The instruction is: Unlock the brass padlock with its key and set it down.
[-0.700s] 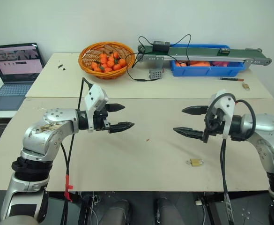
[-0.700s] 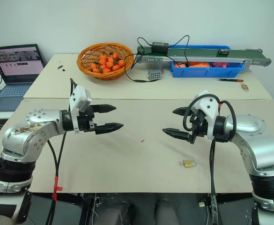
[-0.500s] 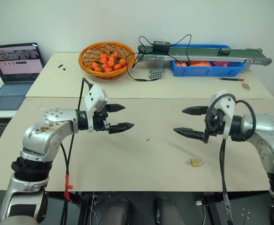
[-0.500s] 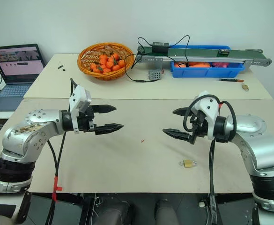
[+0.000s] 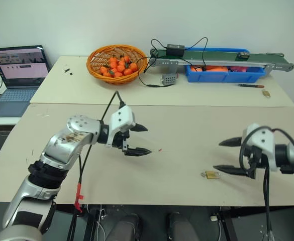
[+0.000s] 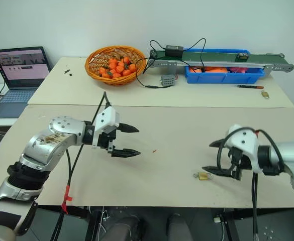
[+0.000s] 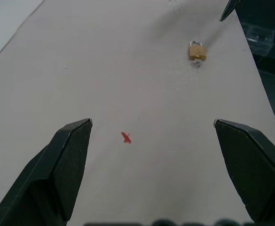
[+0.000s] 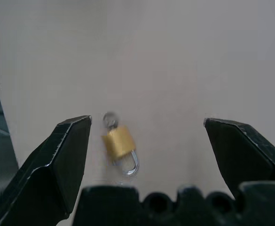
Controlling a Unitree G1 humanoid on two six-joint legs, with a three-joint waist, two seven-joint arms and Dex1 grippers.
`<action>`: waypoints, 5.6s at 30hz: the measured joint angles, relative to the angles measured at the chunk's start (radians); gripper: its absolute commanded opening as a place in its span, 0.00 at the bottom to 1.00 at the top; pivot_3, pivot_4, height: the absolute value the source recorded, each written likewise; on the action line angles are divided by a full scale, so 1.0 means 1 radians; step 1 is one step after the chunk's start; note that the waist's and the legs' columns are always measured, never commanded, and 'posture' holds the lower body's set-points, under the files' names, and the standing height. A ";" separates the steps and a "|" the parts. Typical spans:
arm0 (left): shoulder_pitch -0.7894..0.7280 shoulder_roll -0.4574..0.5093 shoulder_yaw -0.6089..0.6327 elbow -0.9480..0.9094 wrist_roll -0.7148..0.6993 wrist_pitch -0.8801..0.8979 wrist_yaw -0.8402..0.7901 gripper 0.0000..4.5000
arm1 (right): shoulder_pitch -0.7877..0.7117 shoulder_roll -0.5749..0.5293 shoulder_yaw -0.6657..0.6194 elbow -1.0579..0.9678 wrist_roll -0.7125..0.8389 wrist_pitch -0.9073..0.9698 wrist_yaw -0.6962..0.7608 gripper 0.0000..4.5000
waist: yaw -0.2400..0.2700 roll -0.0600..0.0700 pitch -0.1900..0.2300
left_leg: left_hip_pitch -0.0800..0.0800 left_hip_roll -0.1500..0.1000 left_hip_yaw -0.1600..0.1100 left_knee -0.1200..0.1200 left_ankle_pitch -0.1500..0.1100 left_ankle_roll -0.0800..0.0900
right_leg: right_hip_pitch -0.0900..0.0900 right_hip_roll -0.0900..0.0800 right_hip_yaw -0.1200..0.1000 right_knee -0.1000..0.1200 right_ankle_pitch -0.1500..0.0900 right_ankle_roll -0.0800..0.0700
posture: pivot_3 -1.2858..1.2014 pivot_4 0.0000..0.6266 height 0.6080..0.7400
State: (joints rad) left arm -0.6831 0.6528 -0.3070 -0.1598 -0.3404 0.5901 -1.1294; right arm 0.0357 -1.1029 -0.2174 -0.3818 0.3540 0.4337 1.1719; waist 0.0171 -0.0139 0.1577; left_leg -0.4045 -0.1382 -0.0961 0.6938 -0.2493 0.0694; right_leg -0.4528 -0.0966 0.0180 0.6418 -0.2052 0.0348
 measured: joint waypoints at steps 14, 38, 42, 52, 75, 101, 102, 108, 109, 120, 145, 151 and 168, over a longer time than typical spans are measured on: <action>-0.051 -0.003 -0.022 0.038 0.042 0.011 -0.020 0.98 | -0.063 0.112 0.179 0.152 -0.109 -0.223 0.018 1.00 | -0.006 0.000 0.000 | 0.010 0.003 0.001 0.000 0.000 0.000 | 0.012 0.002 0.000 -0.002 0.000 0.000 | 0.52 0.24 1.00; -0.048 0.087 0.051 -0.021 0.037 0.109 0.019 1.00 | -0.193 0.168 0.285 0.415 -0.184 -0.416 0.102 0.60 | -0.006 0.000 0.000 | 0.013 0.003 0.001 -0.001 -0.001 0.000 | 0.014 0.004 0.000 -0.003 0.000 0.000 | 0.52 0.24 1.00; -0.050 0.087 0.050 -0.019 0.038 0.108 0.017 1.00 | -0.180 0.168 0.281 0.409 -0.182 -0.424 0.102 0.31 | -0.006 0.000 0.000 | 0.014 0.003 0.001 -0.001 -0.002 0.000 | 0.014 0.004 0.000 -0.002 0.000 0.000 | 0.52 0.24 1.00; -0.079 0.087 0.050 0.015 0.041 0.105 -0.001 1.00 | -0.162 0.168 0.274 0.378 -0.177 -0.413 0.079 0.20 | -0.007 0.000 0.000 | 0.015 0.003 0.001 -0.002 -0.002 0.001 | 0.015 0.004 0.000 -0.003 0.000 0.000 | 0.52 0.24 1.00; -0.258 -0.384 0.678 0.045 -0.320 0.760 0.548 1.00 | -0.726 0.457 0.519 0.364 -0.369 -0.294 -0.054 0.20 | -0.009 -0.004 0.002 | 0.004 0.001 -0.002 0.002 -0.001 -0.002 | 0.002 0.003 -0.003 0.003 0.000 0.001 | 0.52 0.24 1.00; -0.329 -0.312 0.620 0.070 -0.645 1.021 0.674 1.00 | -0.733 0.382 0.351 0.192 -0.187 -0.185 -0.071 0.20 | -0.028 -0.004 0.002 | 0.002 0.001 0.000 0.001 0.000 -0.004 | -0.003 0.002 -0.001 0.005 0.000 0.000 | 0.52 0.24 1.00; -0.329 -0.316 0.622 0.071 -0.654 1.021 0.688 1.00 | -0.734 0.381 0.349 0.192 -0.182 -0.185 -0.071 0.20 | -0.030 -0.004 0.002 | 0.002 0.001 0.000 0.001 0.000 -0.004 | -0.003 0.002 -0.001 0.006 0.000 0.000 | 0.52 0.24 1.00; -0.328 -0.323 0.627 0.082 -0.705 1.021 0.758 1.00 | -0.741 0.379 0.347 0.195 -0.175 -0.185 -0.071 0.20 | -0.028 -0.004 0.002 | 0.001 0.001 0.000 0.001 0.000 -0.004 | -0.003 0.002 -0.001 0.006 0.000 0.000 | 0.52 0.24 1.00; -0.328 -0.324 0.628 0.086 -0.715 1.021 0.766 1.00 | -0.742 0.378 0.347 0.196 -0.175 -0.185 -0.071 0.20 | -0.028 -0.004 0.002 | 0.001 0.001 0.000 0.001 0.000 -0.004 | -0.003 0.002 -0.001 0.005 0.000 0.000 | 0.52 0.24 1.00; -0.311 -0.381 0.665 0.107 -0.750 1.021 0.880 0.52 | -0.761 0.362 0.344 0.199 -0.175 -0.185 -0.075 0.20 | -0.027 -0.004 0.002 | 0.001 0.001 0.000 0.001 0.000 -0.004 | -0.003 0.002 -0.001 0.005 0.000 0.000 | 0.52 0.24 1.00; -0.331 -0.432 0.670 0.196 -0.896 1.018 1.125 0.18 | -0.777 0.328 0.309 0.187 -0.171 -0.165 -0.096 0.20 | -0.023 -0.004 0.002 | 0.001 0.001 0.000 0.001 0.000 -0.004 | -0.003 0.002 0.000 0.006 0.000 0.000 | 0.52 0.24 1.00; -0.305 -0.420 0.630 0.213 -0.852 0.994 1.065 0.18 | -0.789 0.298 0.282 0.204 -0.172 -0.173 -0.095 0.20 | -0.019 -0.004 0.002 | 0.001 0.001 0.000 0.001 0.000 -0.004 | -0.003 0.002 0.000 0.005 0.000 0.000 | 0.52 0.24 1.00; -0.308 -0.445 0.592 0.222 -0.762 0.963 1.001 0.18 | -0.791 0.356 0.294 0.196 -0.172 -0.175 -0.105 0.20 | -0.017 -0.004 0.002 | 0.001 0.001 0.000 0.001 0.000 -0.004 | -0.003 0.002 0.000 0.005 0.000 0.000 | 0.52 0.24 1.00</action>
State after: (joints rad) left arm -0.9909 0.2081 0.2851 0.0624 -1.1019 1.5532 -0.1283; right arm -0.7551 -0.7466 0.0768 -0.1863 0.1824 0.2590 1.0670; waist -0.0003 -0.0176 0.1599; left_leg -0.4038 -0.1372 -0.0957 0.6948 -0.2490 0.0654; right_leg -0.4563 -0.0945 0.0178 0.6472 -0.2050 0.0347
